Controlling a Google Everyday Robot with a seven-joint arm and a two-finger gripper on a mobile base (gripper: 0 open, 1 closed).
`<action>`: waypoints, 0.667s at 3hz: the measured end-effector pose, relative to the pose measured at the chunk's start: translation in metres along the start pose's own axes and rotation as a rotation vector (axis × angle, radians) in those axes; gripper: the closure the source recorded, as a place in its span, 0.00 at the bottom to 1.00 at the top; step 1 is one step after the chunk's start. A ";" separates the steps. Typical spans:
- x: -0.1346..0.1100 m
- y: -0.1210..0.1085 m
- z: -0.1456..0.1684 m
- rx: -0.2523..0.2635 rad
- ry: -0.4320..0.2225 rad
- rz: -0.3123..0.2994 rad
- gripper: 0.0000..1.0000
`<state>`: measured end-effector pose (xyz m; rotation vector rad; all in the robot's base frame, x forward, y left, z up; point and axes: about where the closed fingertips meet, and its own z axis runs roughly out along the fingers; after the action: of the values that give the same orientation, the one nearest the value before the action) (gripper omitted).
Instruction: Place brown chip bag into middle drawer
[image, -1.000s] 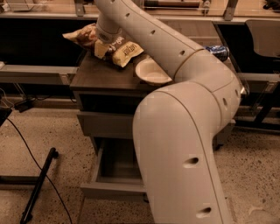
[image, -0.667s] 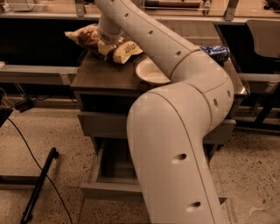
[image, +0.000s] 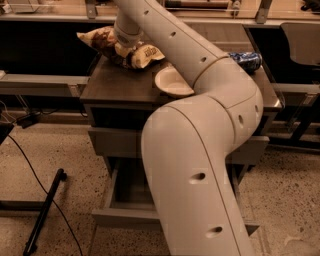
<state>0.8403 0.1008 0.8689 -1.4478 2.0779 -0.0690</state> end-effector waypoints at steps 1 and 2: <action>0.001 -0.011 -0.104 -0.080 -0.189 -0.043 1.00; -0.008 0.005 -0.177 -0.176 -0.389 -0.184 1.00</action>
Offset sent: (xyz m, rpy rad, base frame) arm -0.1419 -0.0720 0.2442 0.3975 -0.1282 0.7165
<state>0.7497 0.0595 1.0161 -1.6071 1.6671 0.3068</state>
